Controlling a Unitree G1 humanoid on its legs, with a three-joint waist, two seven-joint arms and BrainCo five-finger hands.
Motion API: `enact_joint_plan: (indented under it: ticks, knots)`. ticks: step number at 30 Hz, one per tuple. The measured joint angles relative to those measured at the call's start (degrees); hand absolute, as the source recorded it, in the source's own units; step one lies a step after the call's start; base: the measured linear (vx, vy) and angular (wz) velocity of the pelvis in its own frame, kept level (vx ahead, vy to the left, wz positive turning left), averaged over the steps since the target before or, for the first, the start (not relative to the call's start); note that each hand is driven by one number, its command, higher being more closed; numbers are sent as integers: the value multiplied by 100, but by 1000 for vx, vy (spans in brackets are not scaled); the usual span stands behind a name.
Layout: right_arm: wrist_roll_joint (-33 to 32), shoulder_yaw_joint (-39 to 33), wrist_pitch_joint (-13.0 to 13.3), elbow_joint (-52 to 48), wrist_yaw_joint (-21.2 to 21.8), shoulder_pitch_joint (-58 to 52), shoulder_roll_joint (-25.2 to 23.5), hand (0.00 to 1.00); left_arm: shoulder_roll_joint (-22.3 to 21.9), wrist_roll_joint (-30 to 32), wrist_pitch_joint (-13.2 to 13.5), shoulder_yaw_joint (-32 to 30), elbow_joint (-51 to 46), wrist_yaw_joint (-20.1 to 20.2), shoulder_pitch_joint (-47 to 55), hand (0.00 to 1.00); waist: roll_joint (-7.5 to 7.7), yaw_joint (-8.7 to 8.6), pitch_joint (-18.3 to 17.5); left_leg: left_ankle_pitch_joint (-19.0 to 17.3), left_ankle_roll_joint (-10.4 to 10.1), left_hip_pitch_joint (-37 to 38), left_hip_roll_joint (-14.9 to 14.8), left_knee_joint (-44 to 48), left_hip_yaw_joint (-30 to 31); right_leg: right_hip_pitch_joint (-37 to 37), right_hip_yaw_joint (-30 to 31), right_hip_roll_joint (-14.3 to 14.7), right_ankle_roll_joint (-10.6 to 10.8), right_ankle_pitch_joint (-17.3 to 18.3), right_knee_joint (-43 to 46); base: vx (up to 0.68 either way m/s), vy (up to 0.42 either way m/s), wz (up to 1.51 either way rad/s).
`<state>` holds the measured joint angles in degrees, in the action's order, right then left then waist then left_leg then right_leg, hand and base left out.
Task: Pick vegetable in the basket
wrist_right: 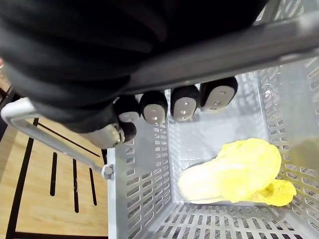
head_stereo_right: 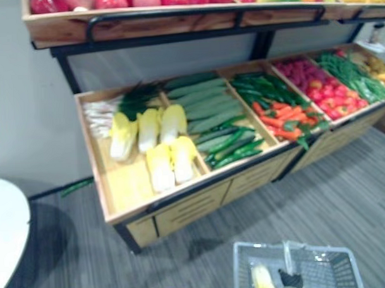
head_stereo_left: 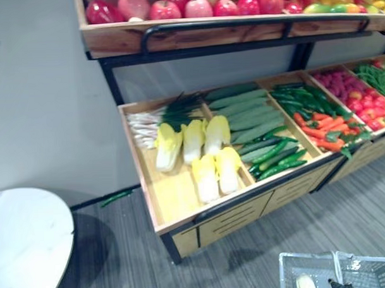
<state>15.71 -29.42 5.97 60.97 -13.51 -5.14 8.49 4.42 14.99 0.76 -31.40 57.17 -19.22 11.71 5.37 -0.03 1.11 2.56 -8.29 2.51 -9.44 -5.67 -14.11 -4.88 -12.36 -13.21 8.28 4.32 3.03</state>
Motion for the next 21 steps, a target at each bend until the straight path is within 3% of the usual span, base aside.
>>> enact_joint_plan:
  ticks: [1, 3, 4, 5, 6, 7, 8, 10, 12, 15, 16, 18, 19, 21]
  knots:
    - [0, 3, 4, -158, 9, 0, -28, 100, 31, 87, 2, 271, 1, 166, -28, 0, -32, -39, 67, -54, 21, 78, -27, 0, -258, 317, 244, -14, -45, -25, 478, -13, 55, -88]
    - [2, 54, 10, -346, 21, 12, -85, 100, 89, 191, 19, 527, 17, 247, -31, 0, -79, -131, 98, -78, 18, 87, -112, 1, -529, 724, 563, 94, -328, -225, 839, -10, 63, -88]
    - [2, 90, 19, -481, 21, 16, -119, 100, 137, 238, 37, 644, 95, 275, -67, 0, -138, -136, 139, -84, 22, 98, -198, 2, -764, 964, 728, 205, -418, -489, 931, 24, 105, -125]
    - [3, 147, 20, -652, 20, 61, -179, 100, 222, 358, 37, 733, 148, 338, -145, 0, -186, -135, 209, -70, 112, 188, -263, 16, -1114, 1201, 799, 316, -482, -923, 926, 22, 113, -153]
    - [3, 261, 39, -784, 19, 109, -213, 100, 284, 402, 28, 743, 158, 366, -245, 0, -124, -163, 375, -147, 215, 191, -293, 197, -1396, 1319, 588, 324, -641, -1228, 882, -33, 132, -178]
    - [9, 389, 44, -856, 19, 176, -210, 100, 308, 437, 33, 748, 135, 376, -330, 0, -199, -110, 587, -266, 398, 163, -370, 446, -1807, 1257, 188, 379, -788, -1914, 332, -88, 83, -173]
    - [28, 511, 30, -897, 4, 283, -182, 100, 268, 543, 46, 762, 103, 381, -337, 0, -249, -171, 631, -320, 501, 168, -454, 426, -2238, 1333, -585, 234, -859, -1639, 683, -127, 104, -156]
    - [123, 685, 22, -864, 4, 257, -88, 100, 352, 642, 49, 870, 83, 381, -366, 0, -235, -181, 638, -368, 569, 271, -399, 468, -2680, 1331, -1693, -183, -872, -544, 2137, -66, 103, -109]
    - [238, 964, -7, -810, 32, 367, -31, 100, 450, 643, 32, 877, 83, 383, -330, 0, -213, -123, 639, -422, 650, 329, -446, 659, -3237, 1074, -2356, -483, -896, -320, 2870, -47, 28, -130]
    - [253, 1226, -22, -563, 78, 726, -32, 100, 521, 605, 28, 856, 97, 397, -306, 0, -127, -55, 667, -569, 665, 371, -633, 1108, -3975, 574, -2572, -701, -751, -369, 2571, -41, -182, -155]
    - [254, 1229, -31, -536, 136, 757, -15, 100, 528, 593, 29, 841, 100, 426, -392, 0, -98, -17, 699, -601, 643, 365, -740, 1285, -4122, 577, -2560, -551, -693, -294, 2331, -44, -300, -124]
    - [246, 1215, -40, -538, 214, 688, 203, 100, 211, 590, 61, 863, 109, 486, -482, 0, -340, -19, 638, -559, 604, 302, -837, 1235, -4220, 576, -2300, -138, -681, -263, 1726, -105, -289, -89]
    - [243, 1190, -55, -549, 229, 656, 269, 100, 73, 590, 91, 903, 104, 523, -508, 0, -422, -61, 567, -480, 498, 311, -833, 1180, -4373, 583, -2096, -48, -503, -142, 1433, -108, -273, -66]
    - [240, 1201, -76, -559, 246, 655, 318, 100, -58, 590, 118, 913, 114, 595, -570, 0, -393, -93, 557, -470, 482, 261, -837, 1334, -4654, 682, -1911, 5, -377, 21, 1119, -75, -293, -70]
